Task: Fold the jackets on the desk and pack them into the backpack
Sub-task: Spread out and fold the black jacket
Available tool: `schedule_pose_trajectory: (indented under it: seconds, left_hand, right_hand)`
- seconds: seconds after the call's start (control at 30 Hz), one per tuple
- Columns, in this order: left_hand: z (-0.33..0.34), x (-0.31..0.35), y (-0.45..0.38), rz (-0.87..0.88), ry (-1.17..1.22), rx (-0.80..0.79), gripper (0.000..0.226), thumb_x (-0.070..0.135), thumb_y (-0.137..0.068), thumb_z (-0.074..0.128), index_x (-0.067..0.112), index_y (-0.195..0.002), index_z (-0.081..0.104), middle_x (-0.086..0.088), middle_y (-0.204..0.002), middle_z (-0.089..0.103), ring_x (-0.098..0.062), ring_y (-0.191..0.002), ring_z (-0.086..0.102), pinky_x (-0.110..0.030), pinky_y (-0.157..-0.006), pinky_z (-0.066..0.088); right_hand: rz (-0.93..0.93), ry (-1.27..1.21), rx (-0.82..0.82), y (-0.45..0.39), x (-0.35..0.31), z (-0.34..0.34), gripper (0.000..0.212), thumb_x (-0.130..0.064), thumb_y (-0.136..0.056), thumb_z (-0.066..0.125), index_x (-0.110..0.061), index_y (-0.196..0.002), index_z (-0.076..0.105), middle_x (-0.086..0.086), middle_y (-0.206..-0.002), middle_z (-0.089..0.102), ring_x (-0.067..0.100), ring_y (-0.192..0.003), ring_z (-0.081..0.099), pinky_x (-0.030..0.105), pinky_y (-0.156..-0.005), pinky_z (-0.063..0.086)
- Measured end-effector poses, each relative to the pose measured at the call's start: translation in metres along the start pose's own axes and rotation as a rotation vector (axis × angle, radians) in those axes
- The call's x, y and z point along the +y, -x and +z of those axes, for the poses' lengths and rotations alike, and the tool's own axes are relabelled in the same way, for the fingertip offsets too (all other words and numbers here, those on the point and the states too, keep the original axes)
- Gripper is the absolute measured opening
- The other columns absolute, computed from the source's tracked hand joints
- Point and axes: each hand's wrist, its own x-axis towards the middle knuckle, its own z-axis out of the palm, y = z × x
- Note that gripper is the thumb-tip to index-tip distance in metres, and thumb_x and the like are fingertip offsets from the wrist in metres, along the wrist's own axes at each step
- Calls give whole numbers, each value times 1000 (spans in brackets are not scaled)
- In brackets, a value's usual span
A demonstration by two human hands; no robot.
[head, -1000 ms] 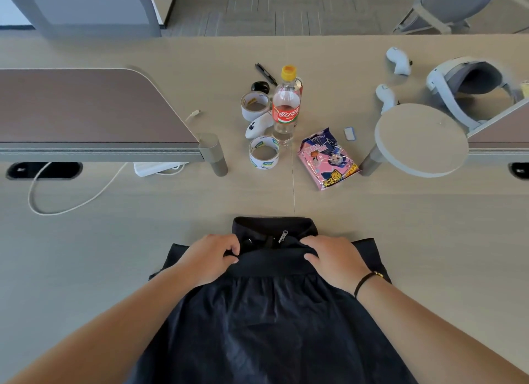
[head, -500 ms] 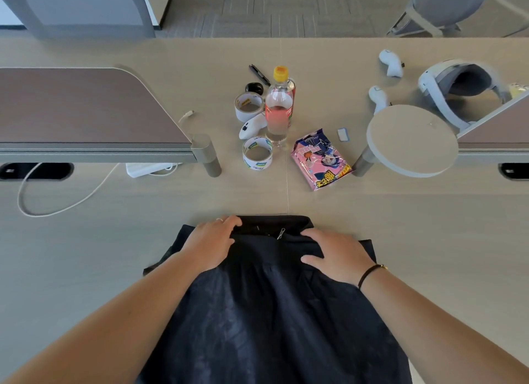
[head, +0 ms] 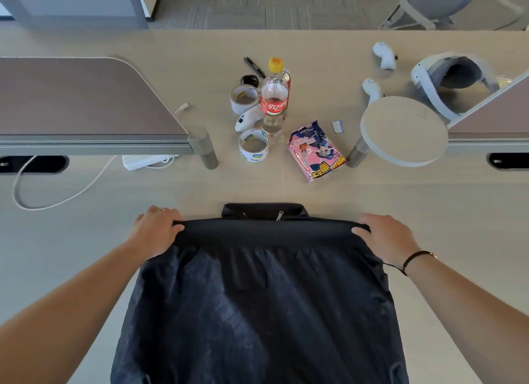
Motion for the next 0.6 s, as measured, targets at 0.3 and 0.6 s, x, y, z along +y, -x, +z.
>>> schedule_pose_trajectory:
  seconds: [0.3,0.6]
  left_hand:
    - [7,32,34,-90,244,223,35,26,-99,55,25,-134,58,0,-149,45,-27,-139,30,-50,-109,40]
    - [91,101,154,168,-89,15,72,73,-96,26,37,-158,21,-2,-168,7,-35,-154,1,-65,-119,3]
  right_hand:
    - [23,46,274,25,-50,27,46,-41,-92,62,-19,-133,56,11,-137,50,34,-125,49,47,-103,41]
    - [-238,30,111,131,-145,124,68,-71,-94,32,-42,-155,23,0,-167,13,27,-155,8,64,-120,0]
